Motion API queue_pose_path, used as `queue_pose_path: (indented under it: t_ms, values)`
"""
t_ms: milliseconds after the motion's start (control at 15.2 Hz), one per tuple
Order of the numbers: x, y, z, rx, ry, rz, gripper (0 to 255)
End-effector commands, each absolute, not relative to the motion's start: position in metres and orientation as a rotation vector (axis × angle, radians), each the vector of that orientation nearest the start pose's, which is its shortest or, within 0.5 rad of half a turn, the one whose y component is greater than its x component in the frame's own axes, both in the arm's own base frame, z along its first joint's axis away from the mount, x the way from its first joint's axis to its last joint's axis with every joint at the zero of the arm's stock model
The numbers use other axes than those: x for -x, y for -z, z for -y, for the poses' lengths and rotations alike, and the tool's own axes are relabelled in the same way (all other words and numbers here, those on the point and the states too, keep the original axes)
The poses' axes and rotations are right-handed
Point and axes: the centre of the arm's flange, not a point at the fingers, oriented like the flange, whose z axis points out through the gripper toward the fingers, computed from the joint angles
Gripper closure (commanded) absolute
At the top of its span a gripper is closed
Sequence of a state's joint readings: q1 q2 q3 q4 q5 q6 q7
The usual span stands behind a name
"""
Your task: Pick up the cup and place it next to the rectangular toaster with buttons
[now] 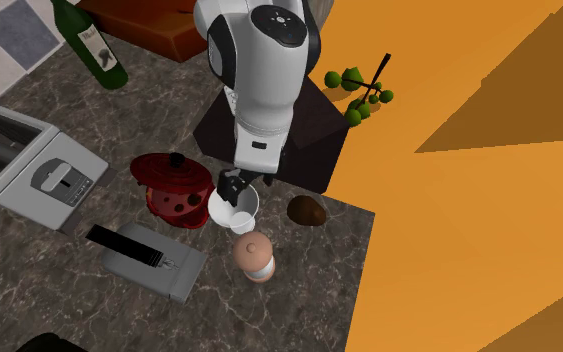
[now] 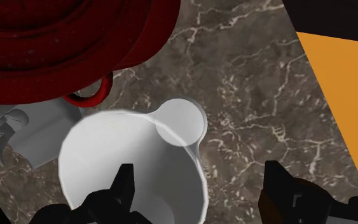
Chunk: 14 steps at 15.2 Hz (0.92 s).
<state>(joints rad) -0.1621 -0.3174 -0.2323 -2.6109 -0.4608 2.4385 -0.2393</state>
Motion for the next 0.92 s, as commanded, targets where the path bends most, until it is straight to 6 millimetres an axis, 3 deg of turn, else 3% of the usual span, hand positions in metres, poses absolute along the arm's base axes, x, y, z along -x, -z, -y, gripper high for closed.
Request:
queue_pose_path:
  t_ms: [0, 132, 198, 858]
  values:
    - [-0.3932, -0.37, 0.1624, 3.407, 0.107, 0.313, 0]
    - [-0.3932, -0.37, 0.1624, 3.407, 0.107, 0.313, 0]
    - [-0.3932, -0.37, 0.1624, 3.407, 0.107, 0.313, 255]
    - [-0.3932, -0.3753, 0.1624, 3.407, 0.107, 0.313, 255]
